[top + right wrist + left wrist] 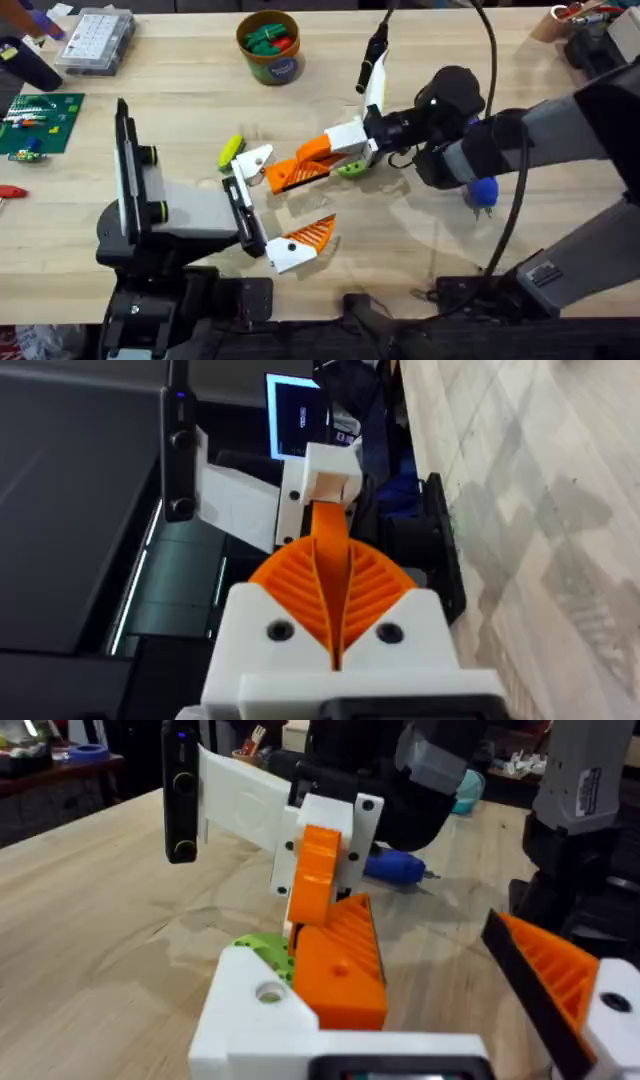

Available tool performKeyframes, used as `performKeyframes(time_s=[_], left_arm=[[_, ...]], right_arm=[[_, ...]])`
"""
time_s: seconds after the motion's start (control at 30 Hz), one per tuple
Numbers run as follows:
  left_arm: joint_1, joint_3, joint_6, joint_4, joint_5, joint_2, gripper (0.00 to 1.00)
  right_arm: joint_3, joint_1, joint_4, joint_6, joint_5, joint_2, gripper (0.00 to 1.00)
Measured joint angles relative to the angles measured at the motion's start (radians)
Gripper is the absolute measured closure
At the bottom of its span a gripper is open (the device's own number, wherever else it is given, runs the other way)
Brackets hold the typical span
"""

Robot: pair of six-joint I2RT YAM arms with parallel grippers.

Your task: Pick up the gripper from the table and insert it into the empty holder that is missing its gripper. Then pick up a screw, insert it into the mounting hole, and use the screwdriver to tighten it. Finally, clean up the table by picking up the vegetable and placing it into the bucket.

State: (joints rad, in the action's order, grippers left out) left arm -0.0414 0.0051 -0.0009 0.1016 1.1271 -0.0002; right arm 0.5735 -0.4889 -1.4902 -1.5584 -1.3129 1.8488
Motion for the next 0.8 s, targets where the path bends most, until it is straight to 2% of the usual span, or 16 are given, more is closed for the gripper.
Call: performKeyframes(time_s=[0.8], left_arm=[[0.0, 0.0, 0.0, 0.0, -0.002, 0.0, 0.011]], right_arm=[[0.002, 0.0, -0.015, -0.034, 0.013, 0.0, 0.986]])
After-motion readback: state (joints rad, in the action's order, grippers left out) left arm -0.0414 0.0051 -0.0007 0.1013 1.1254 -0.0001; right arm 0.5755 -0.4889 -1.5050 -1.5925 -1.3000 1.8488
